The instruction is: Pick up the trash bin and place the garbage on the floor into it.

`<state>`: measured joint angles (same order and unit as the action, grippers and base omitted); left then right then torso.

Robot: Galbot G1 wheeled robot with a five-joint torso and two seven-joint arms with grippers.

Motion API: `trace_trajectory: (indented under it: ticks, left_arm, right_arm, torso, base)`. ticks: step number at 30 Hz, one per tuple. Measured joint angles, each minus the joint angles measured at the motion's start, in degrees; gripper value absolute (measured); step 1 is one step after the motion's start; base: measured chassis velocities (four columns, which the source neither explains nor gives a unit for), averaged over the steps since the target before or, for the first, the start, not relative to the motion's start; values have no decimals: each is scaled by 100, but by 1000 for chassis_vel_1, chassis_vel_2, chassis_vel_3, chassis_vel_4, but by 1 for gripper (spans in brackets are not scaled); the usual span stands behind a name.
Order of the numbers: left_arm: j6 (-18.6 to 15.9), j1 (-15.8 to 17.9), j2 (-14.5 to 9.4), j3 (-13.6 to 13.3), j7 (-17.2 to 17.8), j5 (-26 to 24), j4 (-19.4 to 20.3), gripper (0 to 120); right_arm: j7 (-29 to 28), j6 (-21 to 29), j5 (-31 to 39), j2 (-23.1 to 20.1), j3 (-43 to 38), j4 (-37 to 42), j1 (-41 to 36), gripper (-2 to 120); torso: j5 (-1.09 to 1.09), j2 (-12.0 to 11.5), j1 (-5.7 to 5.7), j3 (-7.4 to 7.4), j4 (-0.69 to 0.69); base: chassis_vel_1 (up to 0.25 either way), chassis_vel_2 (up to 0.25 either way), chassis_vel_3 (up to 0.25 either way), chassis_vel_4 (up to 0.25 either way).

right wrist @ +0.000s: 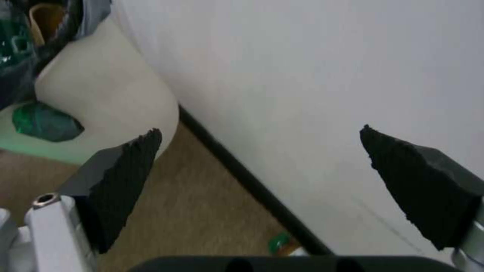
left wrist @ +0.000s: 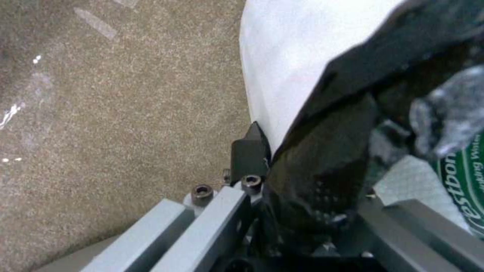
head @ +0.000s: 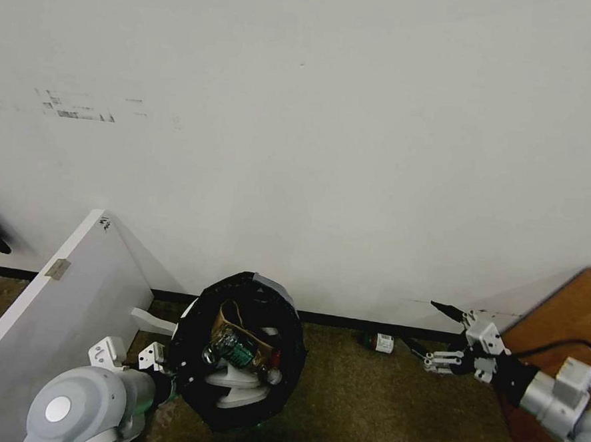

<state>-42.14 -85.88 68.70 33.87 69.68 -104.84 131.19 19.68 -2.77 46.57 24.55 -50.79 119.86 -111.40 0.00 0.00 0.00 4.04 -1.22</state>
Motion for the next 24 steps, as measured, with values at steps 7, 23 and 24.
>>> trace_trajectory:
  ticks: [7,23,24]
  left_arm:
    - [1,66,160,-33,-23,104,-145,0]
    - [0,117,304,-75,-123,235,-262,0]
    - [0,117,304,-75,-123,235,-262,0]
  right_arm:
    - [-337,80,1040,-1156,623,-294,40,100]
    - [-510,174,1607,-2070,1139,-616,-142,100]
    - [-510,174,1607,-2070,1139,-616,-142,100]
  torso:
    - [0,0,0,1,-2]
    - [0,0,0,0,-1]
    - [0,0,0,0,-1]
  base:
    - [0,0,0,0]
    - [0,0,0,0]
    - [0,0,0,0]
